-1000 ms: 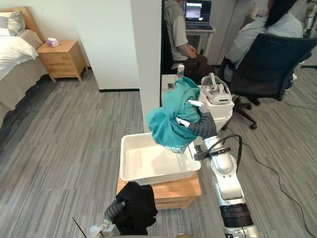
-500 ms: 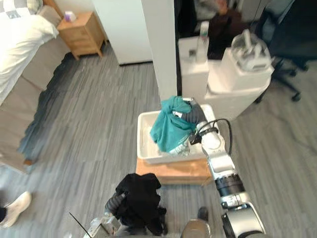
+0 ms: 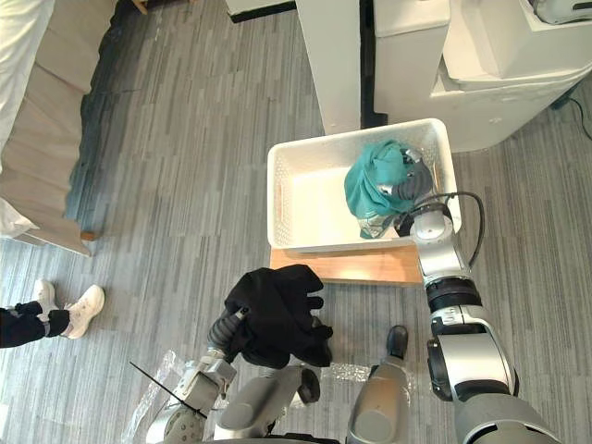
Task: Tidy the bed and pick cloth on bed and put in laundry
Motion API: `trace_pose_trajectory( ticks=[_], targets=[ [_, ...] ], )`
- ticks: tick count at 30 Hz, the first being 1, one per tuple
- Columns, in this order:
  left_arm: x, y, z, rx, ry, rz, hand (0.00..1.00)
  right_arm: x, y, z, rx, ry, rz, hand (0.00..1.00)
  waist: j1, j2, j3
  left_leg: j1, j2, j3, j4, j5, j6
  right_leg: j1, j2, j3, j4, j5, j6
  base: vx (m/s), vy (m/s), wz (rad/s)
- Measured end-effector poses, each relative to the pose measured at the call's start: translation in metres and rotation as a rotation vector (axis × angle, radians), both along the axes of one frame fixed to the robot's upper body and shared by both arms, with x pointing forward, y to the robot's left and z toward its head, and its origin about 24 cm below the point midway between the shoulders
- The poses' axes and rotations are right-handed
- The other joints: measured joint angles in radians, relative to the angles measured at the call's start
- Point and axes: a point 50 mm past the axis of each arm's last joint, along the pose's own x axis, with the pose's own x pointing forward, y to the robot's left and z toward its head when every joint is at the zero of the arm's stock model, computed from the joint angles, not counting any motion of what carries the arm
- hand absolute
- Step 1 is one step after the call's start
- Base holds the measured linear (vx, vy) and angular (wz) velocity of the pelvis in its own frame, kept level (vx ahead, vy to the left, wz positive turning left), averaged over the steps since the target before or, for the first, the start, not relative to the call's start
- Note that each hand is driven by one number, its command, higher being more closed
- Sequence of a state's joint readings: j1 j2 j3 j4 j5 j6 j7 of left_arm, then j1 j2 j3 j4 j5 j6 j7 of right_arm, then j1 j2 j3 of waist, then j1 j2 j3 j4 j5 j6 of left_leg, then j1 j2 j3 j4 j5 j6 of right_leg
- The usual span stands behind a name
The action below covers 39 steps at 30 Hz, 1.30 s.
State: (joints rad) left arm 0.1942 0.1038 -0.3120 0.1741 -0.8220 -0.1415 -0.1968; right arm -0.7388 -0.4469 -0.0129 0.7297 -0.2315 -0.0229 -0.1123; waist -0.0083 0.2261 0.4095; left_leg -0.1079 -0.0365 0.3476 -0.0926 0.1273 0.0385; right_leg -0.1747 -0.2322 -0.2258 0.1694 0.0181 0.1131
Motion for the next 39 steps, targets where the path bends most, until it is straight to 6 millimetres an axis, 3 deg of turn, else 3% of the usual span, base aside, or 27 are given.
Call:
trace_pose_trajectory(
  ticks=[5, 7, 9, 14, 17, 22, 26, 28, 30, 34, 39],
  targets=[
    [0.004, 0.002, 0.011, 0.0, -0.057, 0.004, 1.0, -0.001, 0.001, 0.006, -0.023, -0.072, -0.016, 0.0, 0.0, -0.001, 0.0, 0.044, 0.007, -0.002, -0.002, -0.012, -0.001, 0.049, 0.004, -0.015, 0.0, -0.012, -0.008, -0.03, -0.033, 0.06],
    [0.008, 0.003, 0.025, 0.01, -0.127, 0.007, 1.0, -0.006, 0.002, 0.003, -0.041, -0.096, -0.036, 0.0, -0.001, -0.003, -0.001, 0.057, 0.013, 0.011, -0.007, -0.012, -0.001, 0.068, 0.008, -0.014, -0.015, -0.006, -0.007, -0.04, -0.038, -0.01],
    [0.011, 0.008, 0.044, 0.023, -0.218, 0.011, 1.0, -0.015, 0.005, -0.012, -0.085, -0.092, -0.069, 0.0, 0.004, -0.018, -0.014, 0.069, 0.023, 0.019, -0.007, -0.012, -0.001, 0.091, 0.022, -0.012, -0.048, 0.009, -0.006, 0.0, -0.037, -0.09],
    [0.017, 0.02, 0.104, 0.037, -0.484, 0.038, 1.0, -0.052, 0.0, -0.074, -0.078, 0.023, -0.231, 0.0, -0.007, -0.09, -0.098, 0.101, 0.045, 0.037, -0.008, -0.014, 0.0, 0.146, 0.048, -0.003, -0.118, 0.038, -0.007, 0.06, -0.047, -0.12],
    [0.02, 0.027, 0.134, 0.084, -0.617, 0.094, 1.0, -0.077, -0.009, -0.094, -0.044, 0.035, -0.334, 0.0, -0.014, -0.11, -0.13, 0.141, 0.053, 0.055, -0.008, -0.021, -0.009, 0.182, 0.057, 0.008, -0.131, 0.039, -0.007, 0.05, -0.04, -0.16],
    [0.039, 0.048, 0.165, 0.223, -0.715, 0.287, 1.0, -0.113, -0.018, -0.118, 0.007, 0.063, -0.457, 0.0, -0.045, -0.13, -0.193, 0.169, 0.073, 0.095, -0.009, -0.024, -0.014, 0.201, 0.081, 0.044, -0.162, 0.049, -0.022, 0.01, -0.041, -0.24],
    [0.057, 0.074, 0.161, 0.357, -0.643, 0.431, 1.0, -0.145, -0.03, -0.141, 0.028, 0.145, -0.522, 0.0, -0.075, -0.139, -0.22, 0.194, 0.084, 0.129, -0.01, -0.034, -0.028, 0.215, 0.095, 0.071, -0.189, 0.053, -0.023, -0.03, -0.017, -0.3],
    [0.074, 0.104, 0.151, 0.478, -0.545, 0.537, 1.0, -0.169, -0.035, -0.157, 0.048, 0.217, -0.555, 0.0, -0.093, -0.146, -0.242, 0.194, 0.095, 0.156, -0.01, -0.034, -0.029, 0.207, 0.107, 0.096, -0.203, 0.055, -0.026, -0.03, -0.02, -0.4],
    [0.084, 0.121, 0.145, 0.556, -0.484, 0.581, 1.0, -0.18, -0.037, -0.165, 0.07, 0.254, -0.57, 0.0, -0.098, -0.156, -0.244, 0.195, 0.101, 0.178, -0.01, -0.035, -0.031, 0.201, 0.112, 0.113, -0.213, 0.063, -0.037, -0.03, -0.018, -0.41],
    [0.105, 0.159, 0.111, 0.78, -0.265, 0.616, 1.0, -0.204, -0.039, -0.181, 0.131, 0.335, -0.596, 0.0, -0.144, -0.182, -0.246, 0.181, 0.105, 0.222, -0.011, -0.034, -0.033, 0.159, 0.119, 0.162, -0.206, 0.065, -0.04, -0.04, 0.001, -0.34],
    [0.118, 0.169, 0.104, 0.878, -0.186, 0.649, 1.0, -0.211, -0.035, -0.188, 0.224, 0.355, -0.598, 0.0, -0.173, -0.214, -0.201, 0.114, 0.102, 0.273, -0.01, -0.034, -0.032, 0.055, 0.119, 0.214, -0.177, 0.067, -0.043, -0.04, 0.001, -0.33]
  ],
)
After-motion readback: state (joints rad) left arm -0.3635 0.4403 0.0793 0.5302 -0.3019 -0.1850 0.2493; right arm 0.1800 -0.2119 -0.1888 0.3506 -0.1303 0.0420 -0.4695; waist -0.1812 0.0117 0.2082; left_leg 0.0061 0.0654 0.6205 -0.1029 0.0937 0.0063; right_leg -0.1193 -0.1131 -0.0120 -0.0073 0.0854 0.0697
